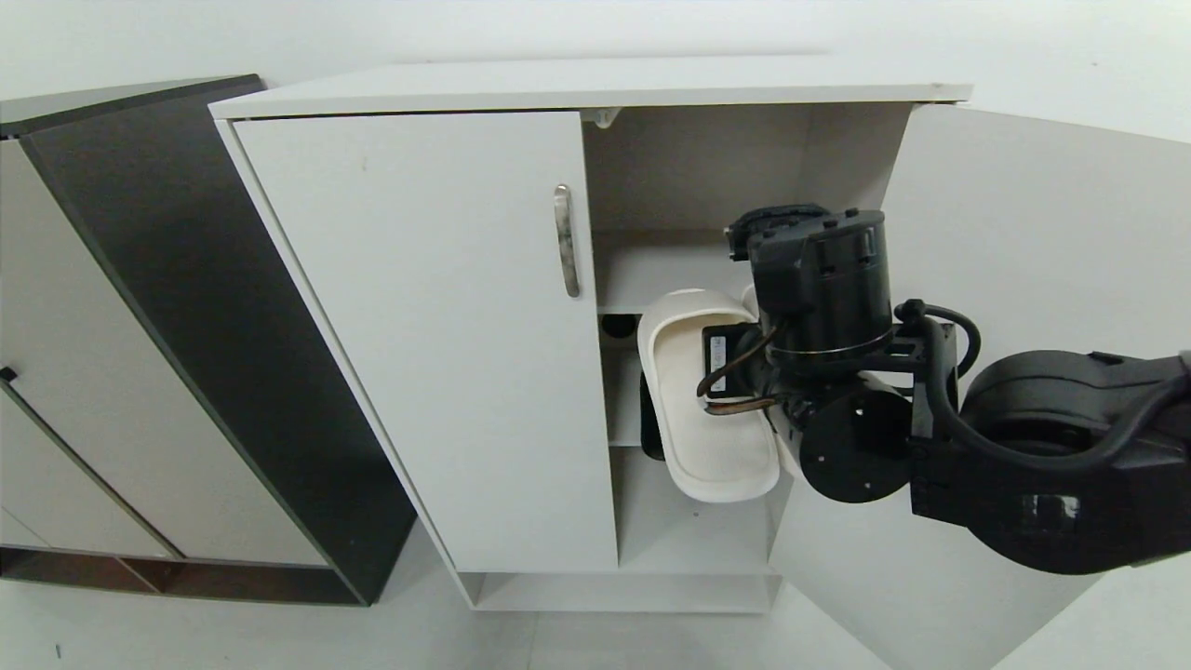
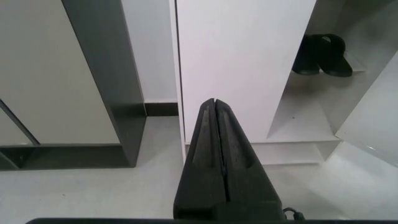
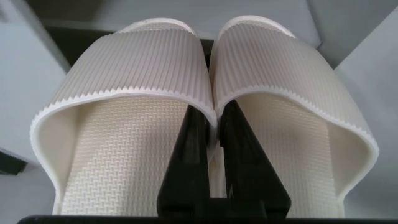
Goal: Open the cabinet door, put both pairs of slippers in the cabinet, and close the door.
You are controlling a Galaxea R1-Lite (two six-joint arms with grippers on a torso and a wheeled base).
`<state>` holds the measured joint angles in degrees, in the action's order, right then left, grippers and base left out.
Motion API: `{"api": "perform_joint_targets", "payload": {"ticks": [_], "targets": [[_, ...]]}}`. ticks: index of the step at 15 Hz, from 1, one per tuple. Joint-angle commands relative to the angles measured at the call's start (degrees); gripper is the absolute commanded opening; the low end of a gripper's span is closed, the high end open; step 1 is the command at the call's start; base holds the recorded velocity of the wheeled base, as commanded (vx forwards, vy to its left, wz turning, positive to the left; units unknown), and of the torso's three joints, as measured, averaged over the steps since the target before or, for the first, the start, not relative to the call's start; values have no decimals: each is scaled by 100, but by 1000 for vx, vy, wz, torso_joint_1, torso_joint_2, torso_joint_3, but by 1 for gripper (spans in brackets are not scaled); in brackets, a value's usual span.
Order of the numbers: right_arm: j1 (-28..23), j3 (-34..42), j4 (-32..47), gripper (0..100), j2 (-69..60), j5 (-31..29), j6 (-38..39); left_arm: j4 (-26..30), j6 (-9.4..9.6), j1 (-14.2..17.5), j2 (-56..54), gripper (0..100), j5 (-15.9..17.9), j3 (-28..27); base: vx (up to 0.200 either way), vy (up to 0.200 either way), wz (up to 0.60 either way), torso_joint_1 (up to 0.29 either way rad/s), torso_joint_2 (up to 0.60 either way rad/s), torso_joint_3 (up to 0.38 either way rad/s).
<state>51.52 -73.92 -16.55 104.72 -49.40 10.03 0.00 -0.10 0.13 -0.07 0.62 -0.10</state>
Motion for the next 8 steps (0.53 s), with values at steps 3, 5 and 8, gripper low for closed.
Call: {"api": "perform_joint_targets", "payload": {"ticks": [3, 5, 8], "targets": [[-28, -26, 3, 0, -48, -9, -124, 0, 1, 4, 7, 0, -1, 1, 0, 0, 0, 0, 0, 0], [-28, -43, -6, 0, -57, -9, -195, 0, 1, 13, 7, 0, -1, 1, 0, 0, 0, 0, 0, 0], [-37, -34, -6, 0, -101, -9, -203, 0, 10, 4, 7, 0, -1, 1, 67, 0, 0, 1, 1, 1]]}}
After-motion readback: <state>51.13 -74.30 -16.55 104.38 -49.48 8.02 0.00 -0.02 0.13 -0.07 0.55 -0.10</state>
